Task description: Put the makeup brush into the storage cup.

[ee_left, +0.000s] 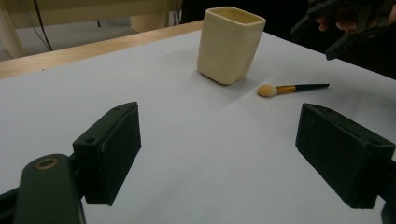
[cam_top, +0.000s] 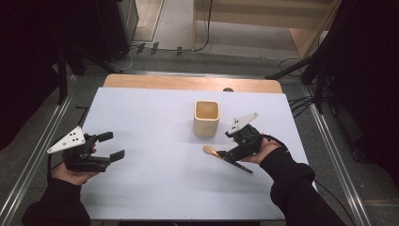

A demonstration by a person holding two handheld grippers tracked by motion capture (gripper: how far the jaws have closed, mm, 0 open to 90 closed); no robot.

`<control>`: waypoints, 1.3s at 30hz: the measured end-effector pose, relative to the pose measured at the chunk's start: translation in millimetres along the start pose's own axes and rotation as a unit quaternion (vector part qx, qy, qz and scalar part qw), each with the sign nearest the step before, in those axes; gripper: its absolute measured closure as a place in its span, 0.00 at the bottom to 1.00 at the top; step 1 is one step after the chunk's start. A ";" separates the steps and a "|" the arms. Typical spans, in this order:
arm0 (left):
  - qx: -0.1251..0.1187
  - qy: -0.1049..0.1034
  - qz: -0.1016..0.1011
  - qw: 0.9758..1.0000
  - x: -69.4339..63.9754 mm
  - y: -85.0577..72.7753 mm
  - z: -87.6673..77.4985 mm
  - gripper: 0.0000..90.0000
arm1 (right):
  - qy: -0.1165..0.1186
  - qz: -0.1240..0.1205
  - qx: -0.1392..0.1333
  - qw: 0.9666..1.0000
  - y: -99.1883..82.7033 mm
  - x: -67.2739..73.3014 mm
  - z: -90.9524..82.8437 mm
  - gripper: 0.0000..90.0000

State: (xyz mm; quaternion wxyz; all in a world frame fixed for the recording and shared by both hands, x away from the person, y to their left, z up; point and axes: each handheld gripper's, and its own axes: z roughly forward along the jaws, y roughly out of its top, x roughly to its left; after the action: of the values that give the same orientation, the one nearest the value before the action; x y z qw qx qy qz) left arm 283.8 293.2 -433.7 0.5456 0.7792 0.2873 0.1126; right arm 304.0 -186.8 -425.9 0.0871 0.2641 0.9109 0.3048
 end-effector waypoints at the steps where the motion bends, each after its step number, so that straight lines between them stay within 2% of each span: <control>1: 0.002 0.001 0.001 1.000 -0.1 0.1 0.0 0.16 | 0.007 0.000 0.025 1.000 2.1 0.4 0.6 0.25; 3: 0.002 0.001 0.000 1.000 -0.1 0.1 0.1 0.16 | 0.011 0.004 0.033 0.999 2.6 0.2 0.5 0.24; 5: 0.001 0.001 0.001 1.000 -0.1 0.2 0.1 0.16 | 0.023 0.004 0.058 0.998 4.5 -1.2 0.9 0.24; 8: 0.002 0.001 0.000 1.000 -0.1 0.1 0.3 0.16 | 0.022 0.004 0.094 0.995 7.9 -3.1 1.3 0.24; 9: 0.002 0.000 0.000 1.000 0.0 0.1 0.4 0.16 | 0.025 0.004 0.107 0.994 9.0 -4.7 1.8 0.23; 10: 0.002 0.000 0.001 1.000 0.0 0.1 0.4 0.16 | 0.032 0.009 0.136 0.990 11.0 -6.1 3.6 0.22; 11: 0.002 0.000 0.001 1.000 0.0 0.1 0.4 0.16 | 0.032 0.009 0.136 0.990 11.0 -6.1 3.6 0.22; 14: 0.000 0.001 0.000 1.000 0.1 0.0 0.1 0.16 | 0.033 -0.006 0.165 0.986 14.5 -7.4 7.9 0.22; 19: 0.000 0.001 0.000 1.000 0.1 0.0 -0.5 0.16 | 0.029 -0.001 0.177 0.984 17.9 -8.6 11.5 0.22; 35: 0.002 0.002 0.001 1.000 0.0 0.2 -0.3 0.16 | 0.020 -0.016 0.196 0.980 17.5 -6.5 21.9 0.25; 39: 0.000 0.001 0.000 1.000 0.2 0.1 -0.4 0.16 | 0.020 -0.018 0.207 0.978 16.1 -5.4 27.1 0.27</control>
State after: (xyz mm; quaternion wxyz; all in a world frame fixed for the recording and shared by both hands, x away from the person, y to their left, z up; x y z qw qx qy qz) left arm 283.8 293.6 -433.5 0.5452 0.7790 0.2879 0.1138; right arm 324.1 -165.1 -437.9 0.0180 0.2535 0.9605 0.1137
